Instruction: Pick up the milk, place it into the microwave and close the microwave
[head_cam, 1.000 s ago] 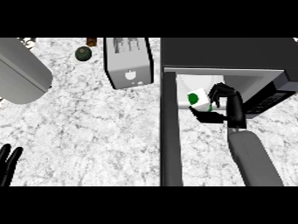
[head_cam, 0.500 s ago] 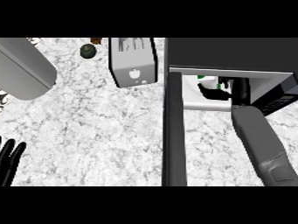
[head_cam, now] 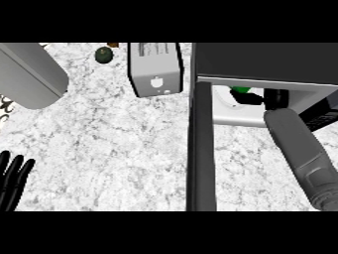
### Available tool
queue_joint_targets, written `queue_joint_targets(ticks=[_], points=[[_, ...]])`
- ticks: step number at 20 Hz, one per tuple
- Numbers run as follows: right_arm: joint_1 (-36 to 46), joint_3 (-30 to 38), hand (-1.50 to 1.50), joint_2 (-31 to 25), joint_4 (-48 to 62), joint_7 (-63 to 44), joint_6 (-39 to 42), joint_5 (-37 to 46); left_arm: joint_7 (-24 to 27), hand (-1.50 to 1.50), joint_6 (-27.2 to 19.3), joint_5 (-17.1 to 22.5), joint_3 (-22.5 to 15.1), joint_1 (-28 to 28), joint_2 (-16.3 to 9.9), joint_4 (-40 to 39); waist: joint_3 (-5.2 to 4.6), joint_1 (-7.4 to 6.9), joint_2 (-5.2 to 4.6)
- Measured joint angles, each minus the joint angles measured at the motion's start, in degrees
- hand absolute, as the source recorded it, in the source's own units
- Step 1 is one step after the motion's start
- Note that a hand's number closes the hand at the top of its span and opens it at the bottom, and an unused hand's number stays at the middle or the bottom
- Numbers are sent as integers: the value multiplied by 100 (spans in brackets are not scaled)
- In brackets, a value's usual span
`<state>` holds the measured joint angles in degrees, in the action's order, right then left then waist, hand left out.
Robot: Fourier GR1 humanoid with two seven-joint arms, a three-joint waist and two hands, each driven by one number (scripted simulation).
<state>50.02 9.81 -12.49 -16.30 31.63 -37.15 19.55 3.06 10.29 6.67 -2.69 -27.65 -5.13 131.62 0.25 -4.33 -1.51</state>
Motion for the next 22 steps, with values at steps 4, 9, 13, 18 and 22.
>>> queue_joint_targets(ticks=[4, 9, 13, 18, 22], points=[[339, -128, -150, -5, 427, -58, 71, 212, 67, -150, 9, -219, -142, -23, 32, -30, -5, -27, -9], [512, -124, -150, 33, 717, 29, 231, 265, 15, -150, -56, -388, -265, 15, 97, 38, -5, -21, -17], [604, -32, -150, 110, 798, 75, 153, 215, 61, -150, -14, -447, -315, -82, 94, 48, -7, -3, -5], [680, 149, -150, 102, 814, 102, -14, 86, 125, -150, -9, -565, -363, -112, 115, 12, -9, 28, 5], [687, 268, -150, 14, 797, 176, -97, 6, 145, -150, 37, -547, -339, -203, 90, 63, -11, 56, 17]])
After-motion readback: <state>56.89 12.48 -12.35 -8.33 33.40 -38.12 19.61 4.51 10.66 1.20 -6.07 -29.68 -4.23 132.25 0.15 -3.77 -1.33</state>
